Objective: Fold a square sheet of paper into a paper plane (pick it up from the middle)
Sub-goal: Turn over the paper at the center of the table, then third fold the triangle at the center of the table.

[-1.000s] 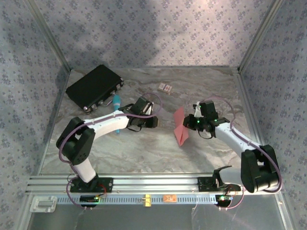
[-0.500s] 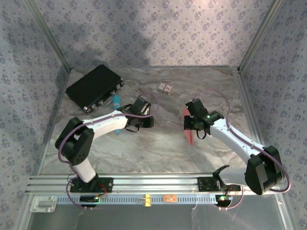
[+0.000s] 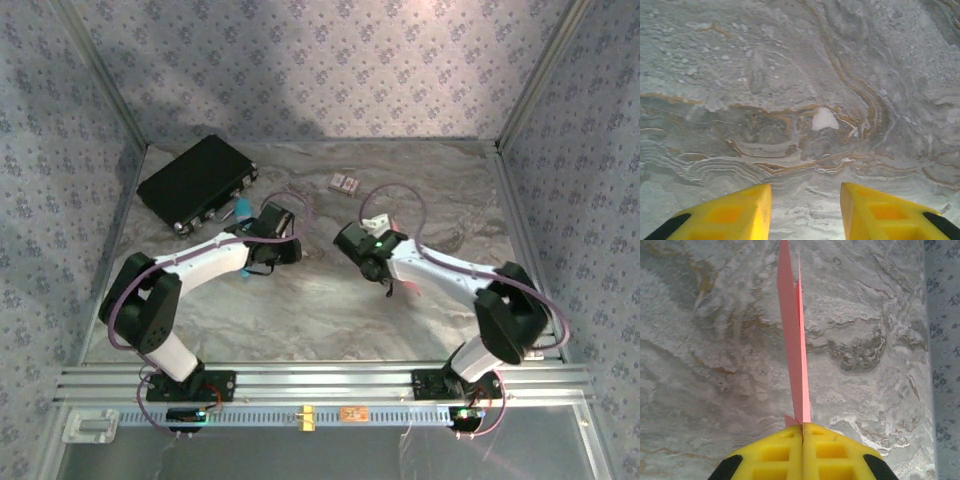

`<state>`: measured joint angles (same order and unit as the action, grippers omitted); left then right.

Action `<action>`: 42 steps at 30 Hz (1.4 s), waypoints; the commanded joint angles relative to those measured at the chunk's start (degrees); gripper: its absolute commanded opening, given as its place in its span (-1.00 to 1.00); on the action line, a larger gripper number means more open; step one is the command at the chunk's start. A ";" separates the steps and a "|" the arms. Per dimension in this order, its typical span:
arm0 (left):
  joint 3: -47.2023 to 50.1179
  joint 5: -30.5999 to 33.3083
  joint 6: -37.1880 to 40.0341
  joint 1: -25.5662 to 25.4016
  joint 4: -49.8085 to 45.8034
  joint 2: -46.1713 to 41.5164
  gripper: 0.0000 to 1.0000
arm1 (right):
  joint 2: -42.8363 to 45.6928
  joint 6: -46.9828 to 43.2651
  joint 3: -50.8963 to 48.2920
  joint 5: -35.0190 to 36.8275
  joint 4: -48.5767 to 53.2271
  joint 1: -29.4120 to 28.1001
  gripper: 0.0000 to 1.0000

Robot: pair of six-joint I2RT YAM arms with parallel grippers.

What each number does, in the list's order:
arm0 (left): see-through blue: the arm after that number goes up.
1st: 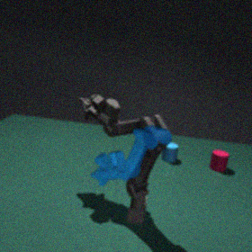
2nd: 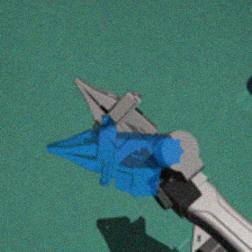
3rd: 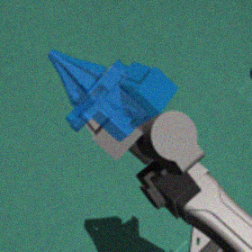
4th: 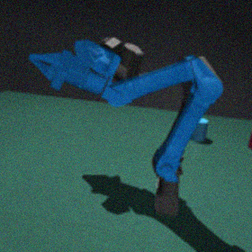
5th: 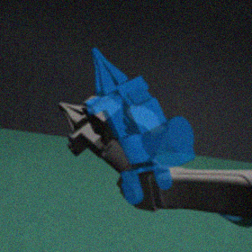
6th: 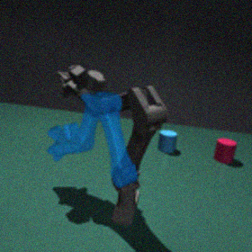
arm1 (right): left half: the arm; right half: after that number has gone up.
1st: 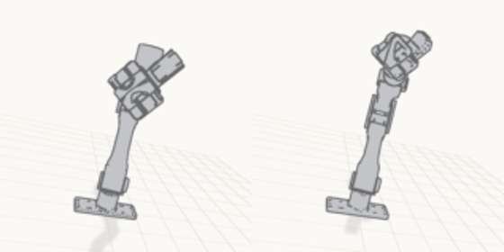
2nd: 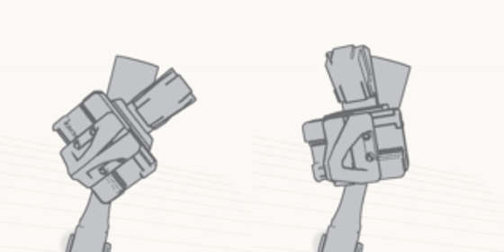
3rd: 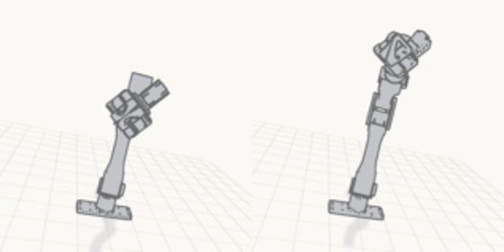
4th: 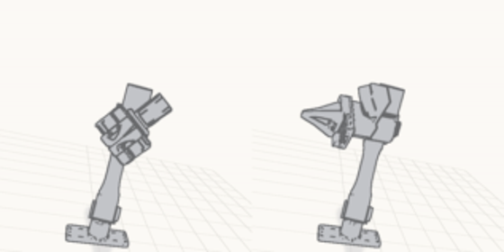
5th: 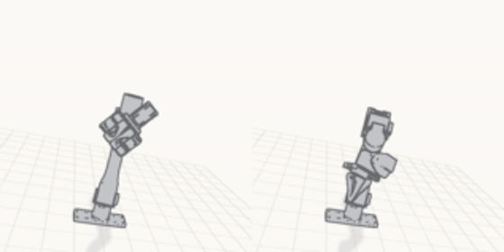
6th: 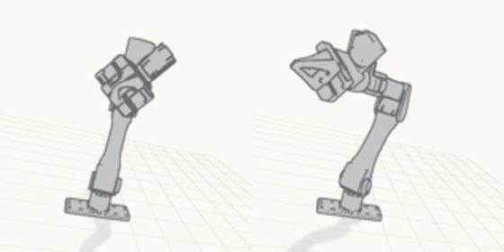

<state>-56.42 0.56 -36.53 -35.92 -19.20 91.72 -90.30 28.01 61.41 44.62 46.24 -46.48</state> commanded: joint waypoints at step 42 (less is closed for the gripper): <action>-0.24 -13.90 -3.80 -3.35 9.05 3.63 -0.04 | 9.29 5.40 -26.52 -80.17 -43.70 33.00 -0.70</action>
<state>-54.17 -10.13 -38.89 -37.50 -12.95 93.45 -80.16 32.64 35.86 -25.28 6.37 -15.25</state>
